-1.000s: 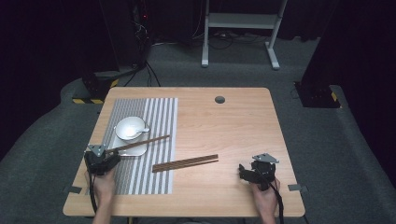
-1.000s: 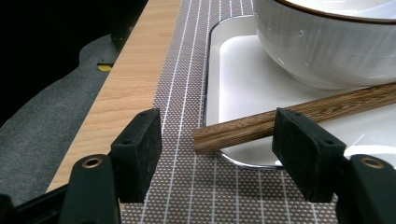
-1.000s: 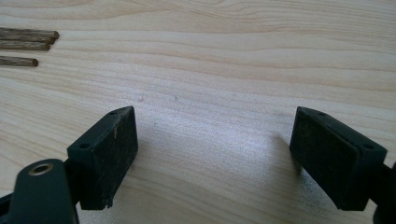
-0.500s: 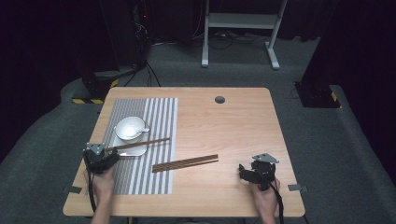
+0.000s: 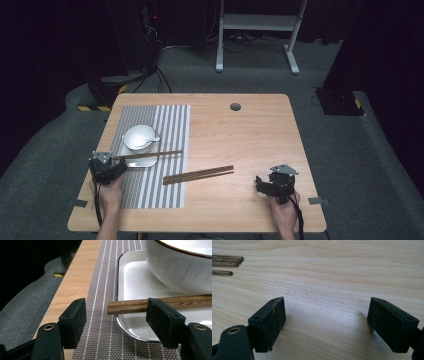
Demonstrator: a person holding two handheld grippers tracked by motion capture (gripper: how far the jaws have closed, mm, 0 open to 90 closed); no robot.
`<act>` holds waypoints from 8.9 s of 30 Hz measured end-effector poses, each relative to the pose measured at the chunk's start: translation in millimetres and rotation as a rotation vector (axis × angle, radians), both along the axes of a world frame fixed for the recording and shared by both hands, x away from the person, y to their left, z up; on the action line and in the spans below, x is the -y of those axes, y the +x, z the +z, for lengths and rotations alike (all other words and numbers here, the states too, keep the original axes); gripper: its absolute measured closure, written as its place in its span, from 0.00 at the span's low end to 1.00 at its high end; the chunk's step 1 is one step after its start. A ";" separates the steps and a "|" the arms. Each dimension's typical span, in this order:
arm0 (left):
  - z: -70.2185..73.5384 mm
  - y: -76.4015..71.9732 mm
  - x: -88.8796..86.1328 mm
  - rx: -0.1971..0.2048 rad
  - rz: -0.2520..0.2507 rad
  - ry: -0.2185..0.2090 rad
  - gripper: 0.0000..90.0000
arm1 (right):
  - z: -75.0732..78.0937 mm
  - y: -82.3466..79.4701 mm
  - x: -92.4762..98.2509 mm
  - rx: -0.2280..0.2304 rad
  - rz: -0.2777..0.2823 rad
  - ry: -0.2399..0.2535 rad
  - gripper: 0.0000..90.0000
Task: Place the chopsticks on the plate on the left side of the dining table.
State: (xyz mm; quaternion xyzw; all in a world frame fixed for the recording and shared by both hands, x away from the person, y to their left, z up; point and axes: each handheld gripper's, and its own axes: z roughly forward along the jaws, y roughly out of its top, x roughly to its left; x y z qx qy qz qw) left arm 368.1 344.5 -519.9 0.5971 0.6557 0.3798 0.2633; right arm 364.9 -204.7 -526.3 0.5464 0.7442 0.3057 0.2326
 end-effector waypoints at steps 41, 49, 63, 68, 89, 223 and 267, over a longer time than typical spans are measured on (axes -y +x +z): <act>-0.9 3.7 -6.4 -0.007 -0.008 -0.020 0.36 | 0.0 0.0 0.0 0.000 0.000 0.000 0.17; -0.3 3.3 -4.5 -0.011 -0.037 -0.027 0.36 | 0.0 0.0 0.0 0.000 0.000 0.000 0.17; 8.7 -0.6 -2.3 -0.009 -0.090 -0.062 0.32 | 0.0 0.0 0.0 0.000 0.001 0.000 0.17; 15.8 -2.3 1.9 -0.009 -0.129 -0.063 0.31 | 0.0 0.0 0.0 0.000 0.002 0.000 0.16; 25.7 -8.0 12.3 -0.010 -0.219 -0.080 0.31 | 0.0 -0.1 -0.1 -0.001 0.005 0.000 0.16; 44.0 -43.1 88.7 0.004 -0.582 -0.194 0.26 | 0.0 -0.1 -0.1 -0.001 0.006 0.000 0.17; 21.5 -37.7 93.8 -0.060 -0.542 -0.151 0.27 | 0.0 -0.1 -0.1 -0.001 0.006 0.000 0.17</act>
